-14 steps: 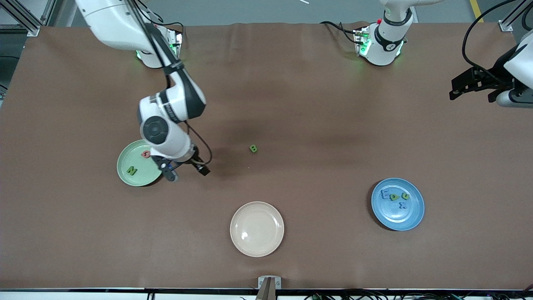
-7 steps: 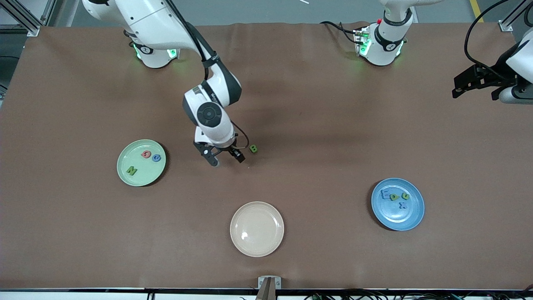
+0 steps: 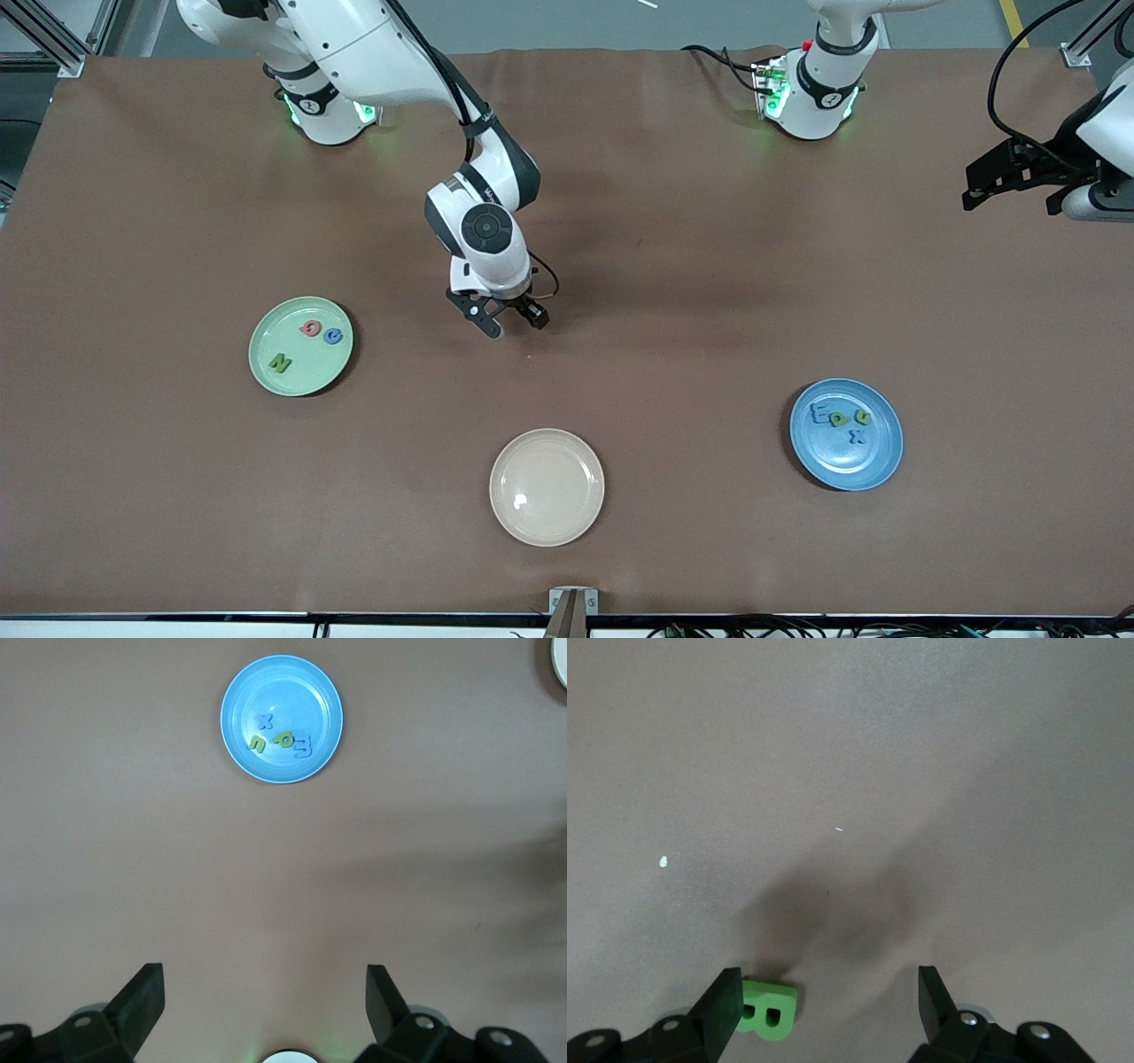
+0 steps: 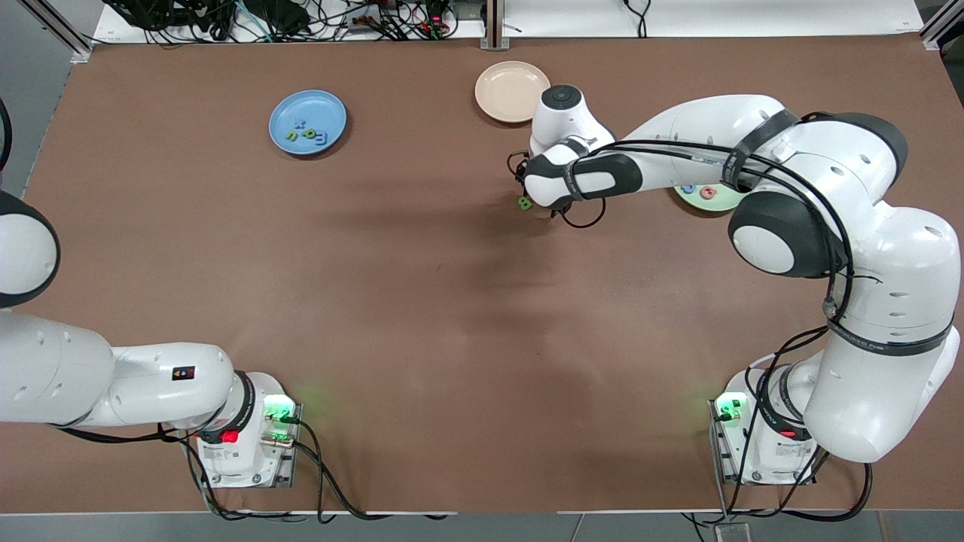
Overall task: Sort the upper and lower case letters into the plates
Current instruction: 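Carry the green B to the green plate and open the right gripper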
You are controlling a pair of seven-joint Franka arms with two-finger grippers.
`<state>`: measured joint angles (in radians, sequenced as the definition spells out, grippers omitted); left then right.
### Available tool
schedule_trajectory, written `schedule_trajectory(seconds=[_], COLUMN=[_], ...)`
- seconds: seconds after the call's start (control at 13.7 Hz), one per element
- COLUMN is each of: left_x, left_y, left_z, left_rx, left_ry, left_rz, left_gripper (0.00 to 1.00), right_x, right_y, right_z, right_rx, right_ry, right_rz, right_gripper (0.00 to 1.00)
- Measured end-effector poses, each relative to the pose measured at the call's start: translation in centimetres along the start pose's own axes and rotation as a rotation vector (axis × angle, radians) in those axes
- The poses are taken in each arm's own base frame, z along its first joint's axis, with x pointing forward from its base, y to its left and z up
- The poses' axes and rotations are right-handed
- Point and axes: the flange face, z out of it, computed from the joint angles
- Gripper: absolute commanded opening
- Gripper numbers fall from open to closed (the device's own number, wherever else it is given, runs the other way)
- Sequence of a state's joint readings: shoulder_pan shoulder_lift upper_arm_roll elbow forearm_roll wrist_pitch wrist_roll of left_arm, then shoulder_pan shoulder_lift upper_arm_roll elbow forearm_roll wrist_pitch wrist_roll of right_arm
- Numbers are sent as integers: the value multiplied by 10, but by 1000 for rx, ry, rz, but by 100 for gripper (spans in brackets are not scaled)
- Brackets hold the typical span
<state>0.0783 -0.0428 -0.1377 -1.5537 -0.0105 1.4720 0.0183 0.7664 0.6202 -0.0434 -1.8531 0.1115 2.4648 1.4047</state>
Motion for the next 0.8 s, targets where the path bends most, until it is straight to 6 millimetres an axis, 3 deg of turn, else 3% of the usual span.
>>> schedule_trajectory(seconds=[0.36,0.58,0.66,0.8], left_x=[0,0,0,0], left_y=[1,3,3,4], left_z=[0,1,1,1], left_rx=[0,0,0,0], left_ry=[-1,-1,-2,-2], left_rz=[3,5,6,7], left_gripper=[100,100,100,100], right_x=[-8,-16,-17,-18], right_y=[-10,-17,-19,-21], right_z=[5,10,10,8], right_rx=[19,22,25,27], right_ry=[4,4,5,4], right_rz=[30,37,37,36], right_gripper=[76,58,49,18])
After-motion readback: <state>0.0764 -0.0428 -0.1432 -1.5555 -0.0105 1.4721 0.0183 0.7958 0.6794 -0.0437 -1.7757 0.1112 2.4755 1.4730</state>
